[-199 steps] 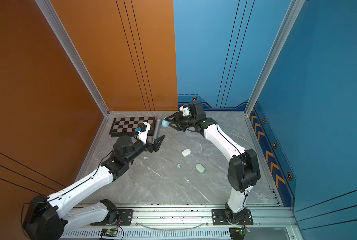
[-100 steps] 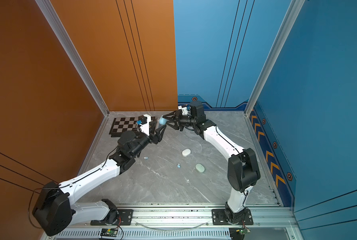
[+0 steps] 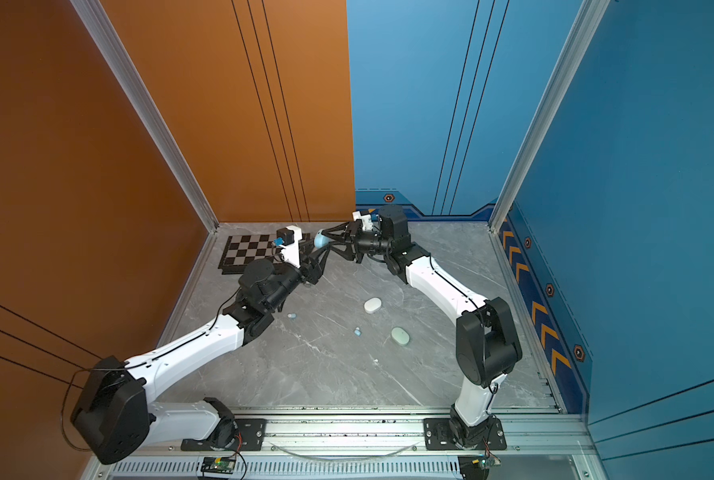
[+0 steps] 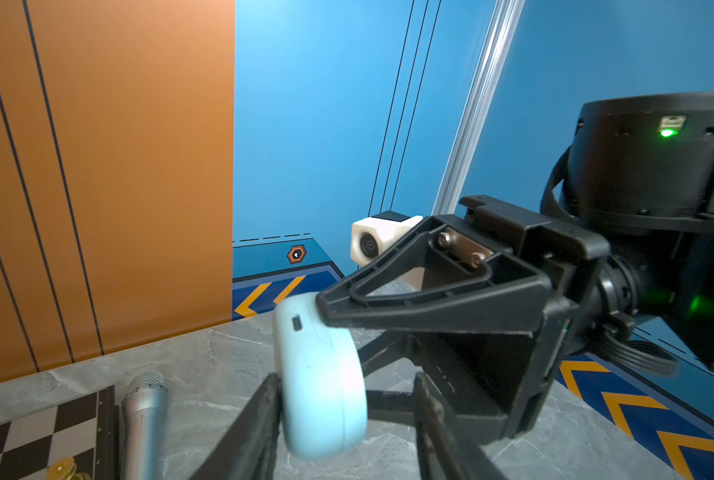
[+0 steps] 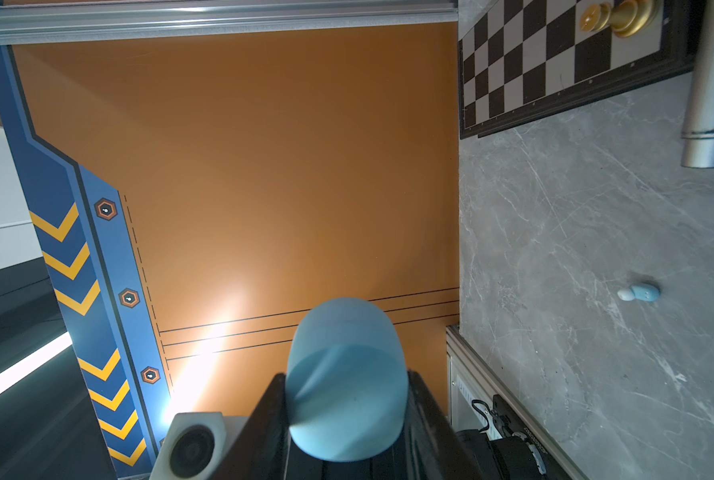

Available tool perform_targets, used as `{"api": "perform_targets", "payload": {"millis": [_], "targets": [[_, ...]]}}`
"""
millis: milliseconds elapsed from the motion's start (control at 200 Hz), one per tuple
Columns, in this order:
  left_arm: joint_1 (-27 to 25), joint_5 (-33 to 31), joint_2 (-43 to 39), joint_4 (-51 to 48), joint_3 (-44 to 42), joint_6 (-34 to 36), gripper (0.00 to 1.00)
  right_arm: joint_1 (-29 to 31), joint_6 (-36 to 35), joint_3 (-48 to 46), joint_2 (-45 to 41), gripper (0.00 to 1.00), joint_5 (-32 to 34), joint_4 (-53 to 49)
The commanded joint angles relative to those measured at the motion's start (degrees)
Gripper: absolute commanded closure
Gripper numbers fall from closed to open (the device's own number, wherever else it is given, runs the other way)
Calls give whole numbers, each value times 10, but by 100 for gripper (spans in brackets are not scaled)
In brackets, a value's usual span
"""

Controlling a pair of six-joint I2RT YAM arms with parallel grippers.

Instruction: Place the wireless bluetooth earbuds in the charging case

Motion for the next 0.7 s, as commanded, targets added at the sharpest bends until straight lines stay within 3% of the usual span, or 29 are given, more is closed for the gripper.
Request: {"api": "perform_targets", "payload": {"millis": [0, 95, 370, 460, 506, 581, 696], "targets": [[1, 4, 6, 9, 13, -2, 57, 9, 12, -2, -23, 78, -19, 43], [4, 9, 10, 9, 15, -4, 64, 11, 21, -2, -20, 78, -21, 55], [8, 19, 22, 9, 28, -2, 72, 18, 41, 0, -8, 76, -37, 77], [8, 28, 22, 9, 31, 0, 81, 18, 40, -3, -10, 72, -38, 76], [8, 30, 21, 9, 30, 1, 85, 15, 37, -5, -11, 66, -38, 77], [11, 39, 16, 9, 27, 0, 92, 8, 21, -10, -17, 47, -39, 76], [22, 63, -3, 7, 9, -9, 100, -8, -59, -10, -36, 28, -42, 10]]}}
